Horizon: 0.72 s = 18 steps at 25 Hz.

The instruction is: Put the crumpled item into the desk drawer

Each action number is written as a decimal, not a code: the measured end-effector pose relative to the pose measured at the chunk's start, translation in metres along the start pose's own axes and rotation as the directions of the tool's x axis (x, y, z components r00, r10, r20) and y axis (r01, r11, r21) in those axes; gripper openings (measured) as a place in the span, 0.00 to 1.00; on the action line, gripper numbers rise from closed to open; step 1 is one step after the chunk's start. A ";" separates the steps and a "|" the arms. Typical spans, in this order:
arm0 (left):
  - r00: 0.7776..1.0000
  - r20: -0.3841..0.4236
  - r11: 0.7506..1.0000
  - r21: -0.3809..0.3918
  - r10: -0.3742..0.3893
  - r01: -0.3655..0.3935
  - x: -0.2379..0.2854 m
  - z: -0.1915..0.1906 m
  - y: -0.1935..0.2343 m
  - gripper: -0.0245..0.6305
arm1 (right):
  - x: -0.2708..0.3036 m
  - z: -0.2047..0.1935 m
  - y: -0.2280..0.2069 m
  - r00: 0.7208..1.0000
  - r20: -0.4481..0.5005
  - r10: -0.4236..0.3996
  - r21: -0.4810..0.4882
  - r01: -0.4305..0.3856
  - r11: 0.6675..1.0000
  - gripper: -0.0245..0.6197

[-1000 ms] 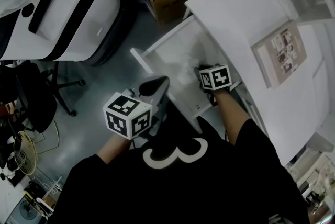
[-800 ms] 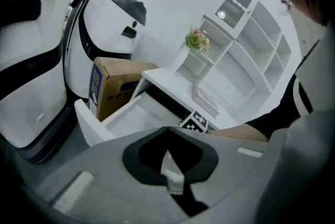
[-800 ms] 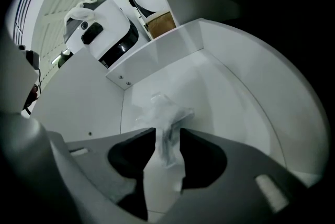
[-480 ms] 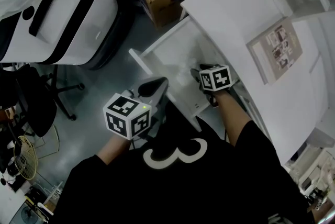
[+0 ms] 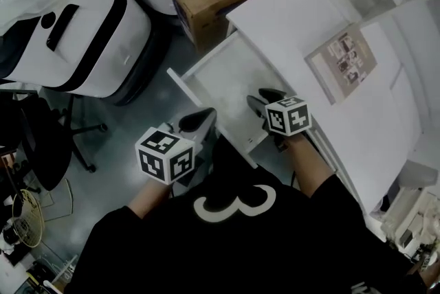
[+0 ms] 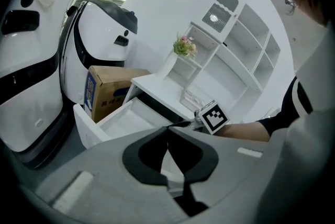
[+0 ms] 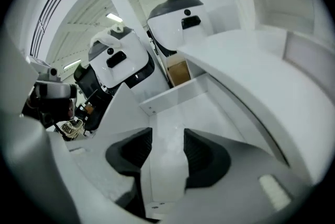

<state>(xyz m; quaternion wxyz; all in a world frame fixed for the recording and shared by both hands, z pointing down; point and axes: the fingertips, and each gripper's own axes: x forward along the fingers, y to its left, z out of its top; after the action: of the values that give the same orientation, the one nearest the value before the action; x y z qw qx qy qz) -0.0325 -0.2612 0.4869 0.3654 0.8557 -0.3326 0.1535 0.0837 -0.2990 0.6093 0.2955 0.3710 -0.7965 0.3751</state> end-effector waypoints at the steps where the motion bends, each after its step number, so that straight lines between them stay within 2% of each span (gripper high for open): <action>1: 1.000 0.005 1.000 0.003 -0.006 0.006 -0.003 0.000 -0.005 0.05 | -0.011 0.006 0.007 1.000 0.028 0.007 -0.004 -0.007 1.000 0.34; 4: 0.999 0.018 0.999 0.023 -0.026 0.026 -0.012 0.004 -0.020 0.05 | -0.048 0.024 0.026 0.991 0.127 0.030 -0.014 -0.029 0.999 0.32; 6: 0.999 0.029 0.998 0.041 -0.039 0.038 -0.017 0.008 -0.030 0.05 | -0.077 0.038 0.041 0.976 0.210 0.054 -0.013 -0.052 0.999 0.30; 11: 0.995 0.062 0.993 0.093 -0.074 0.069 -0.034 0.019 -0.061 0.05 | -0.149 0.059 0.082 0.917 0.383 0.111 -0.065 -0.093 0.994 0.23; 13: 0.993 0.070 0.989 0.117 -0.095 0.087 -0.040 0.023 -0.077 0.05 | -0.174 0.061 0.096 0.892 0.432 0.136 -0.087 -0.109 0.990 0.16; 18: 0.987 0.088 0.981 0.153 -0.136 0.121 -0.061 0.029 -0.106 0.05 | -0.226 0.060 0.132 0.837 0.522 0.167 -0.134 -0.112 0.985 0.09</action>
<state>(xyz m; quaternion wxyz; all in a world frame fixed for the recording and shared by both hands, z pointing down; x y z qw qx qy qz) -0.0046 -0.2001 0.3808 0.2937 0.9066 -0.2819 0.1114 0.0896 -0.2056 0.3574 0.0535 0.3861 -0.8894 0.2388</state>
